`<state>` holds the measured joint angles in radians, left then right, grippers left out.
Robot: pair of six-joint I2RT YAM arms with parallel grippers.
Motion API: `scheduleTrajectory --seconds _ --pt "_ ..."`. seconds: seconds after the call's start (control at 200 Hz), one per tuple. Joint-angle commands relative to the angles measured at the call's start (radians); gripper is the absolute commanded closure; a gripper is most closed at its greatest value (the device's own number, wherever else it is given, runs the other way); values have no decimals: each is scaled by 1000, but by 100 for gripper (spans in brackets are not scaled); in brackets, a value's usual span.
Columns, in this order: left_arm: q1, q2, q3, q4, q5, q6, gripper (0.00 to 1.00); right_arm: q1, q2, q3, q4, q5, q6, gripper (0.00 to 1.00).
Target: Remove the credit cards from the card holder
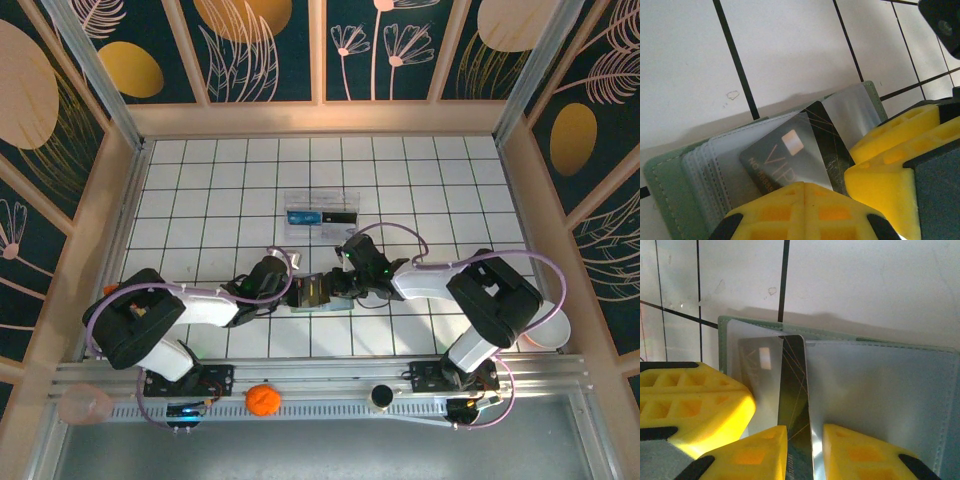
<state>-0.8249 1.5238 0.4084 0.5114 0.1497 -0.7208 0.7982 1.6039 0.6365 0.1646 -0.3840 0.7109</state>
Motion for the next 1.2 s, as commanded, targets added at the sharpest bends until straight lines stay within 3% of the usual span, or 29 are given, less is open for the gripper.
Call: scheduleTrajectory --seconds 0.0,0.095,0.215,0.315,0.405,0.591,0.691,1.091,1.196 --pt "-2 32 -14 -29 7 18 100 -5 17 -19 48 -38 -3 79" --pt "-2 30 -14 -31 10 19 100 -8 -1 -27 49 -27 5 84" --pt "-1 20 -13 -48 -6 9 100 -10 -34 -31 14 21 9 100" --pt "-2 5 -11 -61 -8 5 100 -10 -95 -42 -49 94 11 100" --pt "-1 -16 -14 -64 -11 0 94 -8 -165 -48 -130 178 5 100" --pt "-1 -37 -14 -64 -23 3 95 28 -265 -19 -283 295 -9 100" --pt "-1 -23 -11 -62 -28 8 100 59 -254 14 -327 320 -19 100" --pt "-1 3 -5 -48 -13 37 100 111 -167 61 -253 284 1 100" --pt "-2 -2 -3 -56 -18 42 100 122 -185 83 -285 329 0 100"
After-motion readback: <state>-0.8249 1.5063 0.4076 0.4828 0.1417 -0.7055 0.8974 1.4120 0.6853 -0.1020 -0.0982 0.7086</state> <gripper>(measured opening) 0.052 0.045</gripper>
